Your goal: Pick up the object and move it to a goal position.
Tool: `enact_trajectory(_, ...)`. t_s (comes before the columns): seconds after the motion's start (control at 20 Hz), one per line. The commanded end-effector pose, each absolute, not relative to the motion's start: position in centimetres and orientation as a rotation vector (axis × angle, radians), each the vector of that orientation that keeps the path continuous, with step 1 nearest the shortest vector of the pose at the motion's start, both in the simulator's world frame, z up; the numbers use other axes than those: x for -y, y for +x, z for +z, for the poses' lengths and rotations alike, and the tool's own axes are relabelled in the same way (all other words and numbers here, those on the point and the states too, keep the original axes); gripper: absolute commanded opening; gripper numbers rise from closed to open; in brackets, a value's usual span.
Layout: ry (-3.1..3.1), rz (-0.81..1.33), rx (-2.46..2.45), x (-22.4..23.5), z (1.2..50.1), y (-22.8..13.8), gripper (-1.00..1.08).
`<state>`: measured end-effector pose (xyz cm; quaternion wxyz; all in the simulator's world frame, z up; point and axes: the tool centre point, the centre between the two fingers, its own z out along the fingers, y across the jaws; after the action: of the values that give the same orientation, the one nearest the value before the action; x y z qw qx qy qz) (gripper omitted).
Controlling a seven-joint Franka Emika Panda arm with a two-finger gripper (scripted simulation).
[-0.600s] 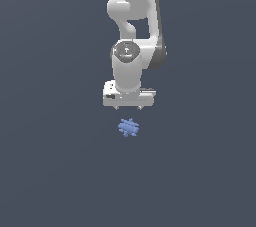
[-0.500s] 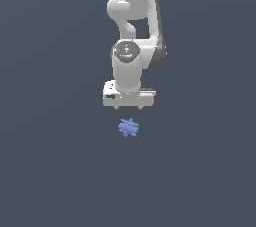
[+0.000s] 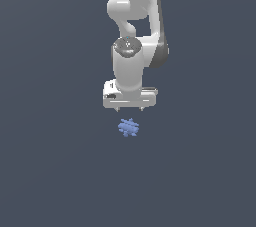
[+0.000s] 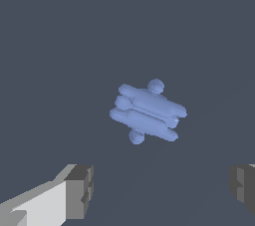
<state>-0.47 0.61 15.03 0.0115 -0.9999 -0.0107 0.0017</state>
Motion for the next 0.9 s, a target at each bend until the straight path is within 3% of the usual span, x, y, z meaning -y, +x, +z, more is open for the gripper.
enact_trajectory(0.0,-3.118,0.003,0.038,-0.6,15.1,-0.4,1.0)
enact_trajectory(0.85,-3.102,0.012,-0.311,-0.7,14.0,0.0,1.0)
